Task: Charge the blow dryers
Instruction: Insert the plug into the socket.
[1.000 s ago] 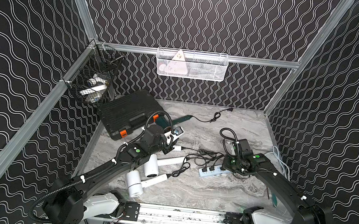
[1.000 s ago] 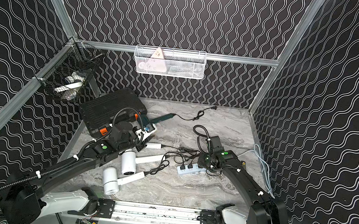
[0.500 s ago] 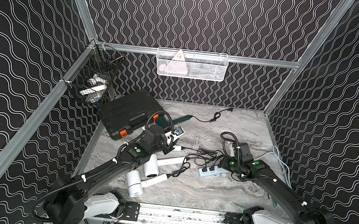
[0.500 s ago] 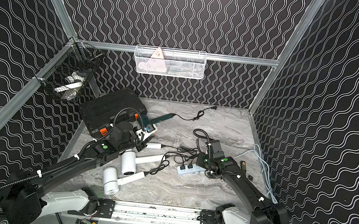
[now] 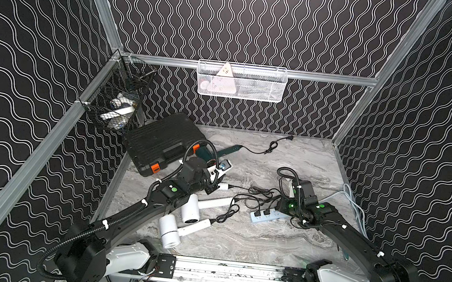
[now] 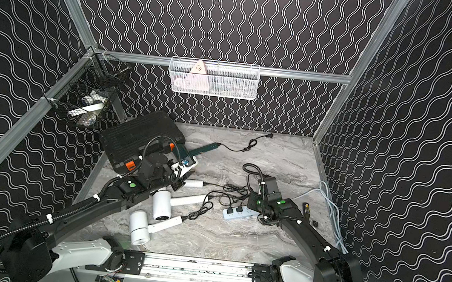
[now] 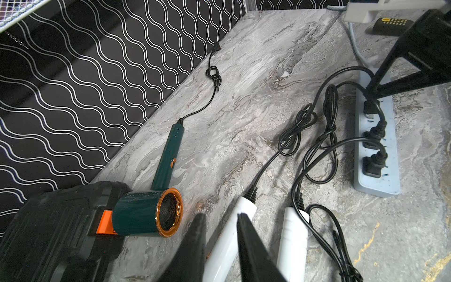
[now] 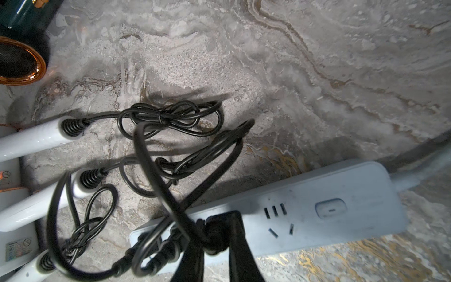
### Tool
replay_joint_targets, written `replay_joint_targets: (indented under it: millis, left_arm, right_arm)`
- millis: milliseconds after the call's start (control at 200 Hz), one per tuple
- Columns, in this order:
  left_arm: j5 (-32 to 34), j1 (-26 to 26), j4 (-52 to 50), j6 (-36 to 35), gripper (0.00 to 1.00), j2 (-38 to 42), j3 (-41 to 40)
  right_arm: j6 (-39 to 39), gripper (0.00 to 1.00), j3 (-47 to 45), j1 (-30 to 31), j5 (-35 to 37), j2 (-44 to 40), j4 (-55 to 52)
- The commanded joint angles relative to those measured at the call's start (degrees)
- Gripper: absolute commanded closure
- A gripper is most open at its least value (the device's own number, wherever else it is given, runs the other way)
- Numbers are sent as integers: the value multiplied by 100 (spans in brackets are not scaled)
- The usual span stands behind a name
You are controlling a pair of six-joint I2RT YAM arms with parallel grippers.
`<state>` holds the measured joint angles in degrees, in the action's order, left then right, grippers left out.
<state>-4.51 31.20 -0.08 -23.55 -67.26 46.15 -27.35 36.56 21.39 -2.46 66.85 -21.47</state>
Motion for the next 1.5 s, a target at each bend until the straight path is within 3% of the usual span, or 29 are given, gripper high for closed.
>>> replay_joint_targets:
  millis: [0,976,1161,1496]
  left_arm:
    - [-77,0,51,32,72,-6,18]
    - [-68,4,50,13,73,38,8]
    - [-77,8,52,12,73,38,11]
    - [-75,4,50,6,73,73,9]
  right_arm:
    - [6,100,-48,8,-83,57,102]
    - [-29,100,-228,249,41,-58,-28]
    - [-191,100,-325,436,237,-143,-24]
    - [-1174,100,-780,1448,647,-263,250]
